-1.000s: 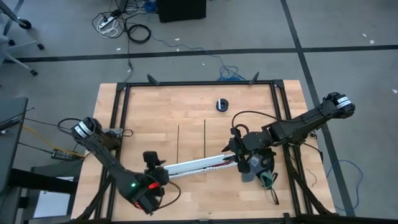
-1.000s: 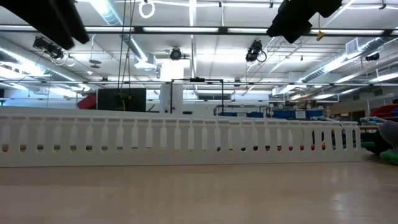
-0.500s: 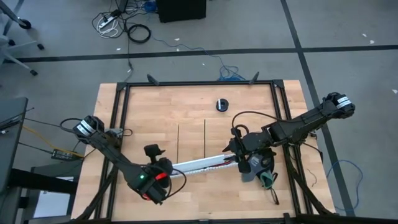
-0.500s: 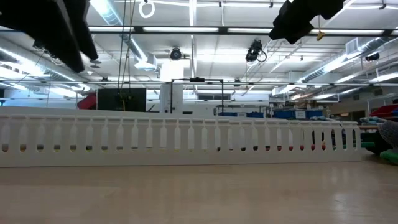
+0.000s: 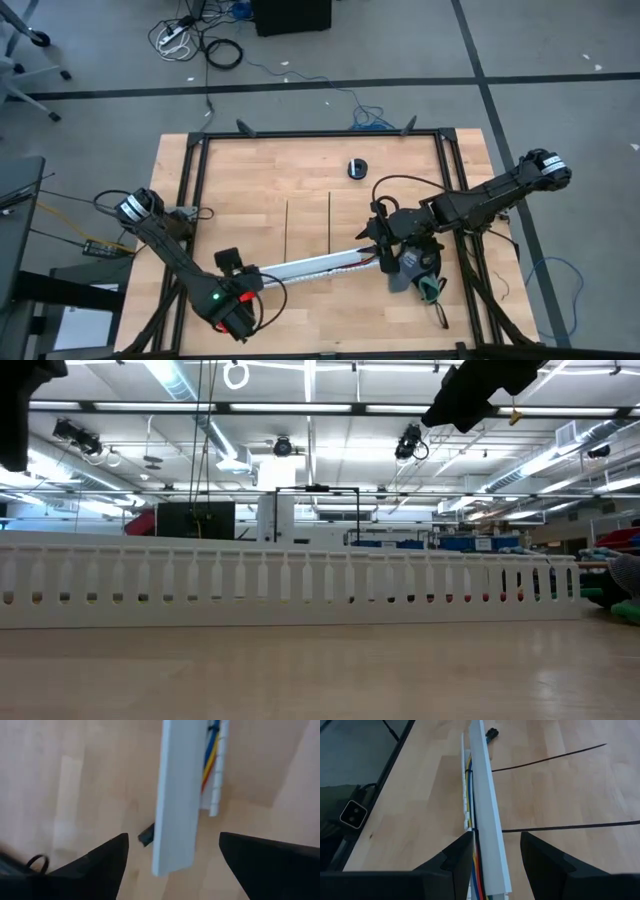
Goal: Ziptie cables
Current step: Close the white cable duct
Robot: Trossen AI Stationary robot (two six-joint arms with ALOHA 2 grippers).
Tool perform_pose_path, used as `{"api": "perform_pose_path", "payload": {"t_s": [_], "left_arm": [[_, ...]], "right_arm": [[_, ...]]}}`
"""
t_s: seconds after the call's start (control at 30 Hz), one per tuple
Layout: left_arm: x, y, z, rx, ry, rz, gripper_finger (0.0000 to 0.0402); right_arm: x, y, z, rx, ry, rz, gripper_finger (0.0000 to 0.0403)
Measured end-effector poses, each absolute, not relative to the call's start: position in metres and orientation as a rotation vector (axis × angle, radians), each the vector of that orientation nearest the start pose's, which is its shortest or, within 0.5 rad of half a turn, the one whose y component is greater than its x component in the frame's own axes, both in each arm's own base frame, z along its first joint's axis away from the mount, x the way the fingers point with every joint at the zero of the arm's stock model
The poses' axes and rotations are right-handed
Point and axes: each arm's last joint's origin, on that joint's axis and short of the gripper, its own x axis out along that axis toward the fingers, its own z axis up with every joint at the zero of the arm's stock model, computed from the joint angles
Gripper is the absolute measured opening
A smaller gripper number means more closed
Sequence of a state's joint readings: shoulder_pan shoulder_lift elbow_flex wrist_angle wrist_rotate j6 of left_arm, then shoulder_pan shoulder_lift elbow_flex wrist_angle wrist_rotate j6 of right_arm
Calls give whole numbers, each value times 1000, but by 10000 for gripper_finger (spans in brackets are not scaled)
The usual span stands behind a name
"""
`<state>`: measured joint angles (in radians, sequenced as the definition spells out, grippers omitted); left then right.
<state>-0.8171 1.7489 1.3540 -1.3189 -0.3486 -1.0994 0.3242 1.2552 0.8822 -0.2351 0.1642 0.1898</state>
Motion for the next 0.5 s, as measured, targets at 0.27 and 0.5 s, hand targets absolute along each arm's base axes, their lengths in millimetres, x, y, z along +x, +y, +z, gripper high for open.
{"api": "perform_pose_path", "payload": {"t_s": [0.27,0.5], "left_arm": [[218,-227,191,205,1433,480,289],[220,-231,158,314,1556,537,289]], "right_arm": [[255,81,267,39,593,98,158],[255,81,266,30,596,100,158]]}}
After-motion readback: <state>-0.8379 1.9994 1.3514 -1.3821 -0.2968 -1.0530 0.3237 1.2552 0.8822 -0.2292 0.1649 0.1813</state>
